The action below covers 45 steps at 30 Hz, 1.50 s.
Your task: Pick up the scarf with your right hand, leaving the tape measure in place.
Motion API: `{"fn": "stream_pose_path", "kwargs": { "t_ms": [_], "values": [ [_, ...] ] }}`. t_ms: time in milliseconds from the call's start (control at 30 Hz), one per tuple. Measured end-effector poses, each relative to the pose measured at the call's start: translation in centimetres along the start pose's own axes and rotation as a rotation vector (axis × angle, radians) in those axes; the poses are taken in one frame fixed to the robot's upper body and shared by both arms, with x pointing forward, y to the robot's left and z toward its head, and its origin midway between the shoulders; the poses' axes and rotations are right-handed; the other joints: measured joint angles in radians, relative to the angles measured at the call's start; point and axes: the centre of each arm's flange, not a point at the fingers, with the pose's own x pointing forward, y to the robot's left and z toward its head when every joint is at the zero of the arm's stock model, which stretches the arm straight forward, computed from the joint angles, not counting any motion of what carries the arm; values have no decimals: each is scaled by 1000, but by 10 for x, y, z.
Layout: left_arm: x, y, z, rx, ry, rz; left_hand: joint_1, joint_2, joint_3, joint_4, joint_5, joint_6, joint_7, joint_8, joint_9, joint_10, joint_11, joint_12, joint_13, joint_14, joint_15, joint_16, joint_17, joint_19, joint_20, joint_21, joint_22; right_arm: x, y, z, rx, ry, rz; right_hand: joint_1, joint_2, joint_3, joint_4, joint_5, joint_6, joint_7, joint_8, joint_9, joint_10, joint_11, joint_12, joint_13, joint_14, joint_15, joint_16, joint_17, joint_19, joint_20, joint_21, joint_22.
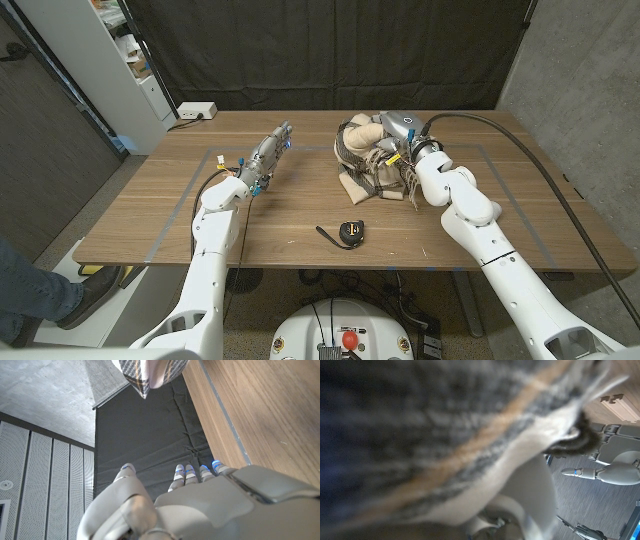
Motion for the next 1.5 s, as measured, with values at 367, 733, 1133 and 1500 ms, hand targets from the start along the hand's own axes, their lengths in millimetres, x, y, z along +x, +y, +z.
{"fn": "stream_pose_path", "kwargs": {
  "t_ms": [367,733,1133,1500],
  "values": [
    [-2,1,-1,-1,0,3,0,0,3,-3,0,0,0,0,0,0,0,0,0,0,0,0,0,0,0,0,0,0,-9,1,-8,-2,-8,0,0,0,0,0,4,4,7,1,11,0,-4,3,0,0,11,0,-6,1,26,-3],
    [-2,5,-2,-2,3,7,0,0,3,-3,0,0,0,0,0,0,0,0,0,0,0,0,0,0,0,0,0,3,-24,3,-11,-7,-24,0,0,-4,4,0,5,5,7,7,11,0,-4,9,0,0,13,0,-7,0,41,-9],
    [-1,6,-1,-2,1,5,0,0,1,-5,0,0,0,0,0,0,0,0,0,0,0,0,0,0,0,0,0,5,-41,4,-13,-9,-52,0,0,-4,4,0,16,5,11,3,18,0,-4,9,2,-2,20,-1,-16,2,69,-18],
    [-3,5,-3,-5,-1,4,0,0,5,-9,0,0,0,0,0,0,0,0,0,0,0,0,0,0,0,0,0,3,-60,5,-21,-8,-85,0,0,-4,4,-1,16,5,16,8,25,0,-4,17,7,-4,24,0,-23,9,89,-27]
  ]
}}
